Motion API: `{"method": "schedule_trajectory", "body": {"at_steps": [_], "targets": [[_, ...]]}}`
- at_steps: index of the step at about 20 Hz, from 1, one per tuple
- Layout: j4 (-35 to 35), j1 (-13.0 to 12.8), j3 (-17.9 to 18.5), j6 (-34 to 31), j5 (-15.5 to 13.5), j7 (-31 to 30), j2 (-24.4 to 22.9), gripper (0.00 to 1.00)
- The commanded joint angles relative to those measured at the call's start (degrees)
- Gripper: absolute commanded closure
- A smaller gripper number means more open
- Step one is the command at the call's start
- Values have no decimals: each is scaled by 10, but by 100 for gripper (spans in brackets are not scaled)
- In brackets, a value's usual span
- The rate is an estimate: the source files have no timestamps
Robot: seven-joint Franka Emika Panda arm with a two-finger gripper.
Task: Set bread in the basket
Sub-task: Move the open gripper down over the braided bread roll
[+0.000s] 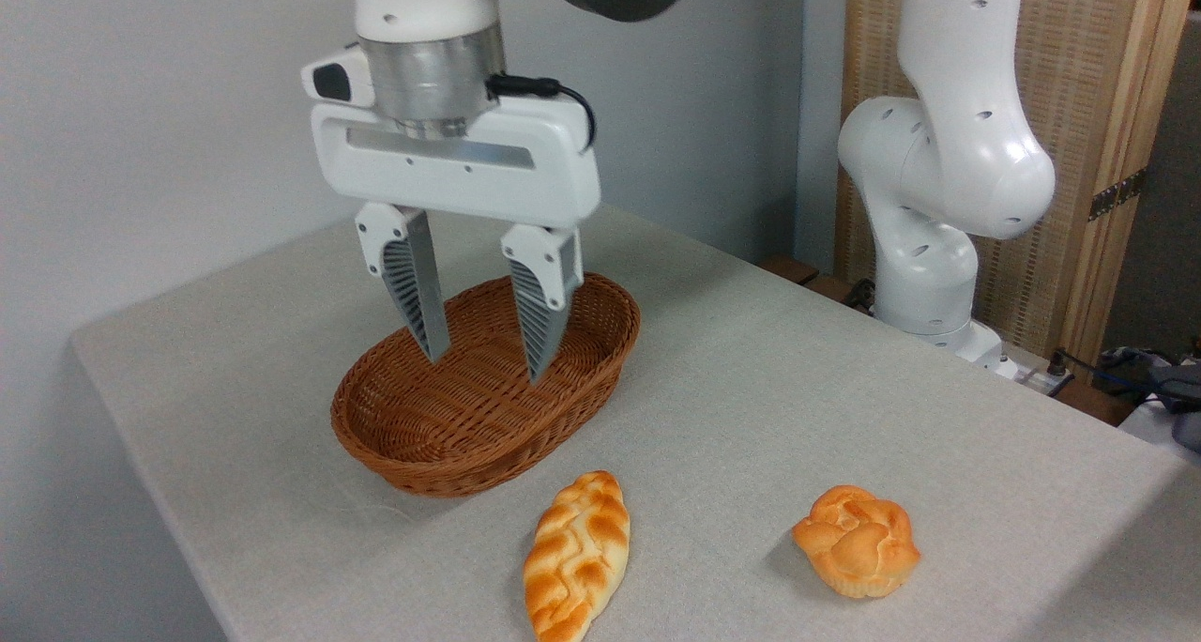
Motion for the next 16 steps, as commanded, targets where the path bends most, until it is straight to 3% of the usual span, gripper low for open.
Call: {"method": "schedule_trajectory", "body": {"at_steps": [1, 7, 13, 16], "targets": [[-25, -6, 28, 30, 9, -8, -15, 0], [-73, -5, 32, 84, 11, -7, -10, 0], [-111, -4, 42, 104, 57, -5, -5, 0], [-140, -5, 49, 156, 69, -3, 17, 0]]}}
